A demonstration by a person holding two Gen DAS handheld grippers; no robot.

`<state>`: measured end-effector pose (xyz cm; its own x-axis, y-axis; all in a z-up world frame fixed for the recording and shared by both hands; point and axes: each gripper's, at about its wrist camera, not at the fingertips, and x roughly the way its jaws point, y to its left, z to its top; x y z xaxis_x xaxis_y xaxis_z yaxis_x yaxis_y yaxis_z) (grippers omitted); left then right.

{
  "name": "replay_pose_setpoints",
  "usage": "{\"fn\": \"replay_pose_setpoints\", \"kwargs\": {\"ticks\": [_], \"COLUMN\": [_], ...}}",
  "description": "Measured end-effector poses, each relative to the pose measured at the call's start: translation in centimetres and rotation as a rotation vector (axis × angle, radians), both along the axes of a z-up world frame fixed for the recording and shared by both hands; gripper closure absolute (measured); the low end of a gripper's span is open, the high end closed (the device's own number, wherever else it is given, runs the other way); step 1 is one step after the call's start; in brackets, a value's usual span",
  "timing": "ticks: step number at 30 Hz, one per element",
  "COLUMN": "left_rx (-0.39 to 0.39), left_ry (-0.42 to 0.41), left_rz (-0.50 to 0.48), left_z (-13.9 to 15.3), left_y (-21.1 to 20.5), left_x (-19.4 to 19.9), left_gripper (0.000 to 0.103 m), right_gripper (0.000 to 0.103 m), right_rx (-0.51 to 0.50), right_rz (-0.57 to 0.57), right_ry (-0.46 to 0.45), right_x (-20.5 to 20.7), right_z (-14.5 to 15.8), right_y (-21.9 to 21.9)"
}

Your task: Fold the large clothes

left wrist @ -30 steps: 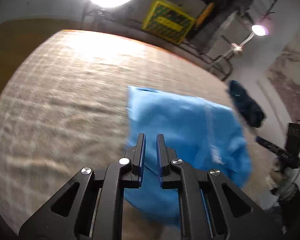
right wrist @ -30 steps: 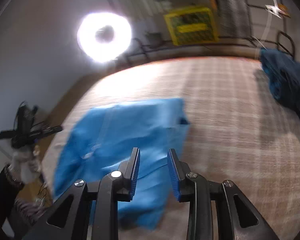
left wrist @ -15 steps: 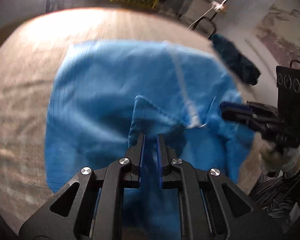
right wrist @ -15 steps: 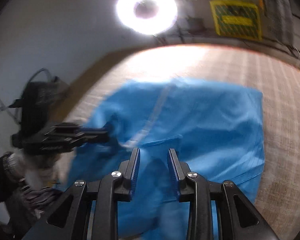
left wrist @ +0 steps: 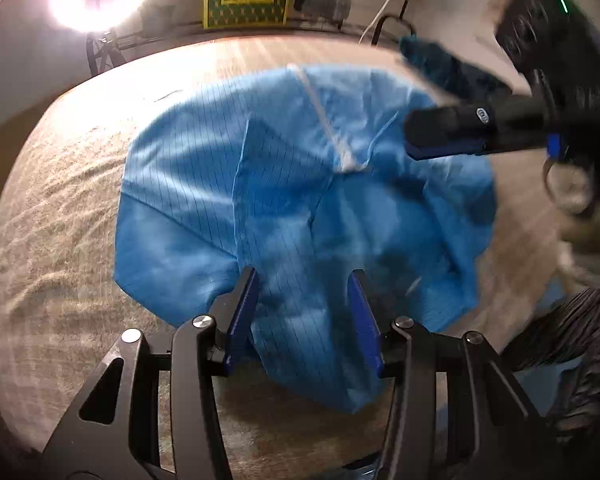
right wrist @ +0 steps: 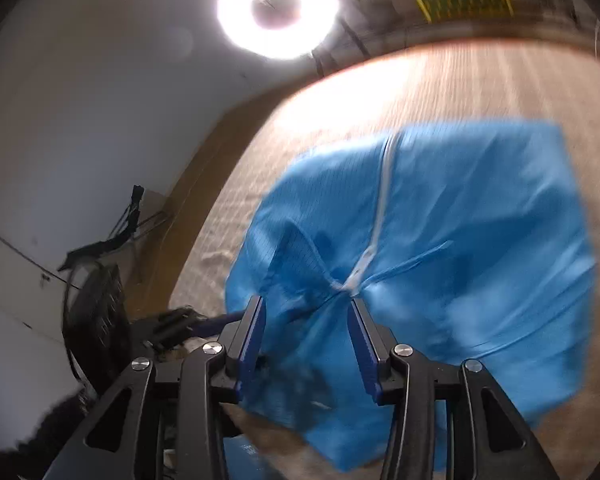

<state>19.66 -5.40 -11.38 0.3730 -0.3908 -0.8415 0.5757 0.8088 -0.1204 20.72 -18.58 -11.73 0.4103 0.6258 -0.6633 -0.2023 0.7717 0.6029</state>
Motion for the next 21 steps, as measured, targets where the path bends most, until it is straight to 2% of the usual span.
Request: {"fn": "replay_pose_setpoints", "kwargs": {"ticks": [1,2,3,4,5,8,13,18,21], "left_rx": [0.02,0.044,0.053,0.047,0.037,0.022,-0.033,-0.108,-0.091], "left_ry": [-0.016,-0.035,-0.042,-0.038,-0.033,-0.054,-0.088,-0.071,-0.073], "left_rz": [-0.007,-0.011,-0.015,-0.019,-0.021,-0.043,-0.074,-0.05,-0.072], "left_z": [-0.3,-0.5,-0.6,-0.8,-1.0,-0.7,0.8,2.0,1.9], "left_y": [-0.1,-0.3,-0.3,-0.2,-0.2,0.0,0.7,2.3,2.0], "left_x": [-0.1,-0.1,0.0,0.2,0.4,0.2,-1.0,-0.8,-1.2], "left_gripper": [0.063,0.077,0.083,0.094,0.097,0.102,0.103,0.103,0.103], "right_gripper": [0.057,0.057,0.057,0.057,0.057,0.057,0.057,0.058,0.066], "right_rx": [0.014,0.028,0.033,0.04,0.061,0.08,0.096,0.163,0.18], "right_rz": [-0.005,-0.014,-0.025,-0.037,-0.052,-0.086,-0.131,-0.195,-0.252], "right_ry": [0.032,0.077,0.103,0.126,0.149,0.19,0.225,0.286,0.267], "right_x": [0.6,1.3,1.8,2.2,2.4,3.2,4.2,3.8,3.7], "right_z": [-0.5,-1.3,-1.7,-2.1,-2.7,-3.6,-4.5,-5.9,-6.2], "right_y": [0.3,0.8,1.0,1.2,1.5,2.2,3.8,4.3,3.7]}}
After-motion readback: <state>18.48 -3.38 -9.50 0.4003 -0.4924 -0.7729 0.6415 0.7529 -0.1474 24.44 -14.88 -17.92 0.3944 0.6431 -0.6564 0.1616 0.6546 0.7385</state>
